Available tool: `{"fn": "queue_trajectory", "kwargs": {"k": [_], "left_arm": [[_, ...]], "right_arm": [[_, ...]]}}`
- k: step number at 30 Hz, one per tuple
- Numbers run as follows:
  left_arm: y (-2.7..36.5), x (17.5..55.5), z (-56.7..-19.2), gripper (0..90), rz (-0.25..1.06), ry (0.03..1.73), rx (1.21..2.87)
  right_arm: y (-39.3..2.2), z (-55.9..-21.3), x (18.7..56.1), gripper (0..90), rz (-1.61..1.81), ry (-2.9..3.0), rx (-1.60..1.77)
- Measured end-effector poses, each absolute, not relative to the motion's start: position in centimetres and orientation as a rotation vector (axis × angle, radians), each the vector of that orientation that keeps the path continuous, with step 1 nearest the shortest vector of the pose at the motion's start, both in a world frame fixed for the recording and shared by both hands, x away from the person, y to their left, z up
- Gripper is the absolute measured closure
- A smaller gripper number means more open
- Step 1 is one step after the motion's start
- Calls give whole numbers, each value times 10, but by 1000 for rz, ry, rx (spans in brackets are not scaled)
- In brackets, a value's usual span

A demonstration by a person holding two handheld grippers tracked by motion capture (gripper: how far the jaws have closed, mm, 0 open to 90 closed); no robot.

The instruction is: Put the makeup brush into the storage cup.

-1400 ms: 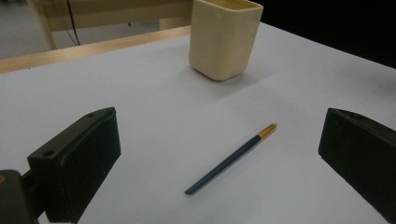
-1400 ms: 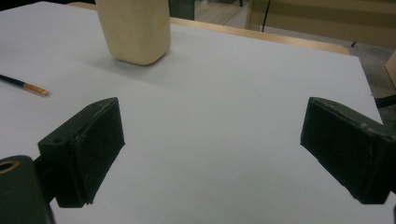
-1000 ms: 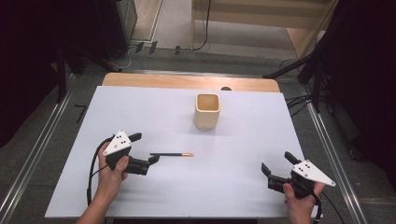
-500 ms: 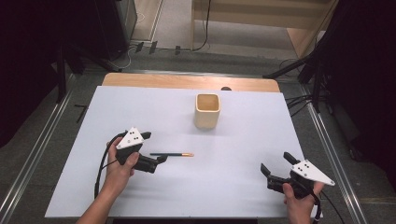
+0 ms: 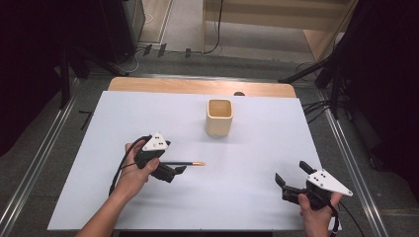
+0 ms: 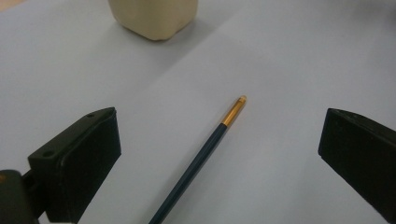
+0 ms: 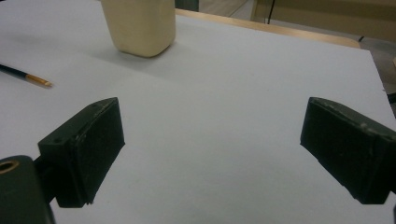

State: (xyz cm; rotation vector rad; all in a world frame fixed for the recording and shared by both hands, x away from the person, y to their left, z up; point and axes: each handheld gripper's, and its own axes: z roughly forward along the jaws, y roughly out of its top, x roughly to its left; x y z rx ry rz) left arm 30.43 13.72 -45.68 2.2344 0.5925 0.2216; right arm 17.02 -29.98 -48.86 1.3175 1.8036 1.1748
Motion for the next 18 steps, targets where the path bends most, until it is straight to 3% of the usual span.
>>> {"fn": "queue_trajectory", "kwargs": {"k": [18], "left_arm": [[113, 320, -454, 29, 134, 519, 2449]], "right_arm": [[-298, -490, 171, 66, 1165, 1821, 1313]]}}
